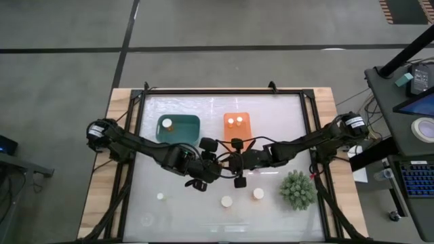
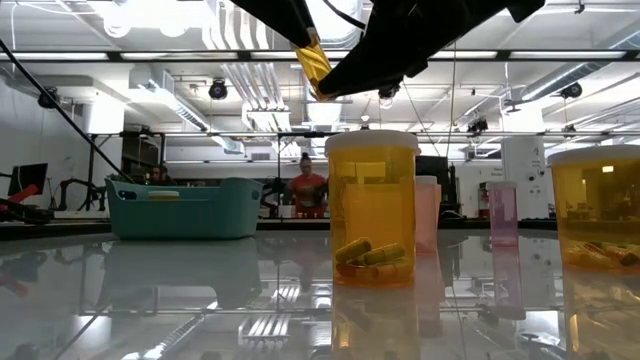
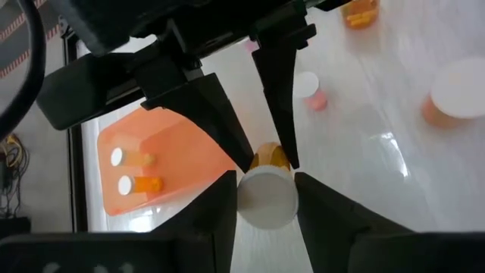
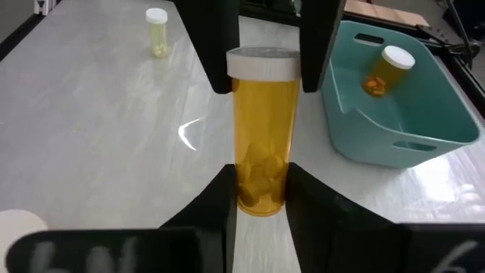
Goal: Pick and place medicine bottles into bin by pill shape (circle, oval)
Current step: Put the small orange pill bottle into the orange bin
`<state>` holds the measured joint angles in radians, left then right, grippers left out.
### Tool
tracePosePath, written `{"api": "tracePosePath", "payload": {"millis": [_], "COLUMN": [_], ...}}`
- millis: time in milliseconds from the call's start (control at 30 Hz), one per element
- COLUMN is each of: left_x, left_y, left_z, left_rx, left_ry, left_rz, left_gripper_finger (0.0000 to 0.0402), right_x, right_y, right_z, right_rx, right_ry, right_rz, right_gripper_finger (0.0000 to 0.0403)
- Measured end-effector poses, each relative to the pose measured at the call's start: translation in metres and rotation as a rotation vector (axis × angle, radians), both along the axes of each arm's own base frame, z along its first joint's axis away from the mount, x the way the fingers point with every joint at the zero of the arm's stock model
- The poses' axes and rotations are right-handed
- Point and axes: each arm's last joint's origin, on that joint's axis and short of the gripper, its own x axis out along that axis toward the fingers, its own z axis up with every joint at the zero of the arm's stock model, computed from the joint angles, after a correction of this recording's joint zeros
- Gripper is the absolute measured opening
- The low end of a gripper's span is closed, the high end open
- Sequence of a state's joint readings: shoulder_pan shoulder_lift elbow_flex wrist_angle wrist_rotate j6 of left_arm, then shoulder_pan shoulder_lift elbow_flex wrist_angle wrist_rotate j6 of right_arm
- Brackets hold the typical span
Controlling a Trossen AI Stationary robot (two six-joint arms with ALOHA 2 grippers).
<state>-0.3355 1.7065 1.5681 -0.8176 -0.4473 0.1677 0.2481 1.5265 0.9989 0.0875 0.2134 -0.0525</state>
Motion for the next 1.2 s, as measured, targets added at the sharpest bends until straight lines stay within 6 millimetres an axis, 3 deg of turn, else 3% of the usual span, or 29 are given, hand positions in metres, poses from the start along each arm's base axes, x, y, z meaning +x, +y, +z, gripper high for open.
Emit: {"api": "tracePosePath", "payload": {"millis": [200, 433, 767, 1000, 1200], "left_x": [-0.001, -0.010, -0.042, -0.054, -0.052], "left_y": [0.000, 0.002, 0.009, 0.012, 0.012], "left_z": [0.002, 0.012, 0.033, 0.017, -0.007], "left_rx": [-0.001, 0.001, -0.057, -0.116, -0.192], "left_ry": [-0.010, -0.020, -0.124, -0.280, -0.489], "left_rz": [0.002, -0.005, 0.009, 0.005, 0.005], "left_gripper_finger": [0.0155, 0.0217, 0.0233, 0.0233, 0.0233], "right_x": [0.000, -0.003, -0.024, -0.032, -0.031], "right_y": [0.000, 0.000, -0.005, -0.005, -0.004], "right_z": [0.000, -0.004, 0.003, 0.004, 0.005], "right_rx": [0.003, -0.004, 0.023, 0.048, 0.054], "right_ry": [-0.002, 0.021, -0.018, -0.176, -0.300], "right_rz": [0.003, 0.007, -0.003, 0.013, 0.022], "right_gripper_finger": [0.0106, 0.0096, 0.0096, 0.0097, 0.0097]}}
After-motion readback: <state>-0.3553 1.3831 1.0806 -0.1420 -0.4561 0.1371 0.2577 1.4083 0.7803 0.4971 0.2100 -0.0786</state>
